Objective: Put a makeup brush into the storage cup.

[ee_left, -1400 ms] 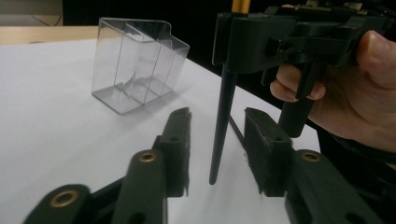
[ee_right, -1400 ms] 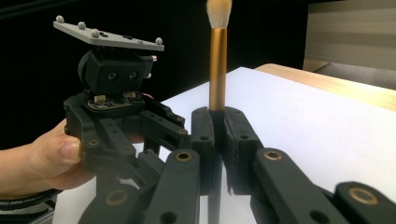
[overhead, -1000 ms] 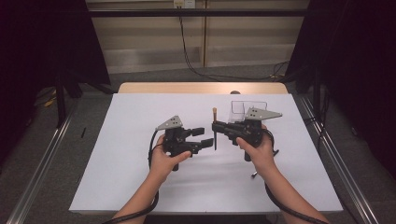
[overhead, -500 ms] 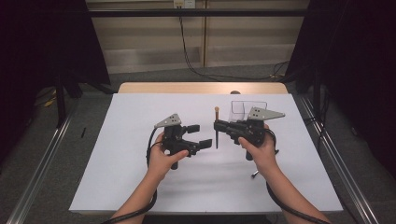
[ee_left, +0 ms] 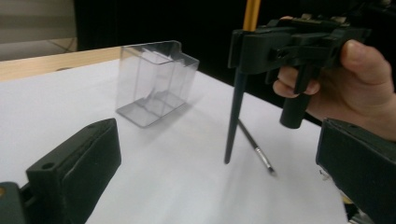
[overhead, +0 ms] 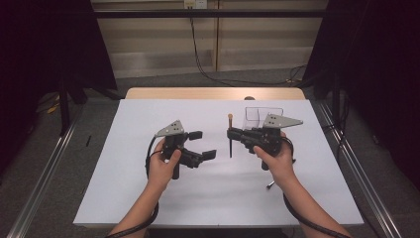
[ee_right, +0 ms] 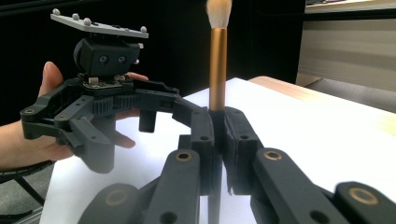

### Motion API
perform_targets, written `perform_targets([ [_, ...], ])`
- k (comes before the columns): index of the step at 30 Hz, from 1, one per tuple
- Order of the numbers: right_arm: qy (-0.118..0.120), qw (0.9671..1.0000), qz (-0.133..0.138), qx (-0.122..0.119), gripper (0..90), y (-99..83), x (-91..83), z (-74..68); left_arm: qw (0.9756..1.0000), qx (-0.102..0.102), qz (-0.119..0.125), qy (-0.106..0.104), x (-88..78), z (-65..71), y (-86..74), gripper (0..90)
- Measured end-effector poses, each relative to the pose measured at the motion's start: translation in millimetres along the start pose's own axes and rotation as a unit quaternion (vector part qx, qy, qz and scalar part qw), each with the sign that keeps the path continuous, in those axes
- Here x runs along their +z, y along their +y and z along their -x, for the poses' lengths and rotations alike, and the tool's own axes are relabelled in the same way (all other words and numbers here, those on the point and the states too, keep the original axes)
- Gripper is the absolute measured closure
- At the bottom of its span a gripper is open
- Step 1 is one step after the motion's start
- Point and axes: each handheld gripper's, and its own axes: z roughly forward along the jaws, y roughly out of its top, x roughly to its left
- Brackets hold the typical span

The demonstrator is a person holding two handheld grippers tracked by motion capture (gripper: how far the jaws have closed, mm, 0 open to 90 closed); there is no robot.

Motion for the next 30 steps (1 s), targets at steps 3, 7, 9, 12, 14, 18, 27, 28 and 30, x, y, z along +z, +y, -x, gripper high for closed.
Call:
perform_targets([
  [3,0.001,1.0000,0.002,-0.001,83.5,1.0,-1.1,0.6,1.0000,0.008,0.000,0.003,-5.8,-0.3,0.5,0.0],
  [7,-0.003,1.0000,0.003,-0.003,83.5,2.2,-2.7,1.4,0.9999,0.015,0.004,0.006,-14.2,-1.7,-0.1,0.0],
  [9,-0.002,1.0000,0.004,-0.002,83.5,2.1,-3.7,2.2,0.9998,0.021,0.000,0.007,-19.3,-2.9,-0.4,0.3],
  [12,-0.004,1.0000,0.005,-0.002,83.5,2.0,-5.0,3.2,0.9997,0.024,0.001,0.011,-28.4,-4.2,-1.3,0.3],
  [14,-0.005,1.0000,0.006,-0.001,83.5,2.1,-5.8,4.0,0.9995,0.027,0.002,0.015,-35.4,-5.1,-1.6,0.3],
  [18,-0.006,1.0000,0.007,-0.001,83.5,2.7,-6.5,5.1,0.9993,0.029,0.005,0.023,-48.1,-6.6,-1.9,0.3],
  [27,-0.011,0.9999,0.007,-0.007,83.5,5.3,-8.6,7.1,0.9988,0.038,0.012,0.030,-68.4,-8.9,-5.8,0.0],
  [28,-0.012,0.9999,0.007,-0.007,83.5,5.6,-9.0,7.4,0.9987,0.038,0.012,0.032,-71.0,-9.2,-5.8,0.0],
  [30,-0.012,0.9999,0.008,-0.008,83.5,6.3,-10.3,8.4,0.9984,0.041,0.014,0.036,-74.2,-9.1,-6.0,0.0],
])
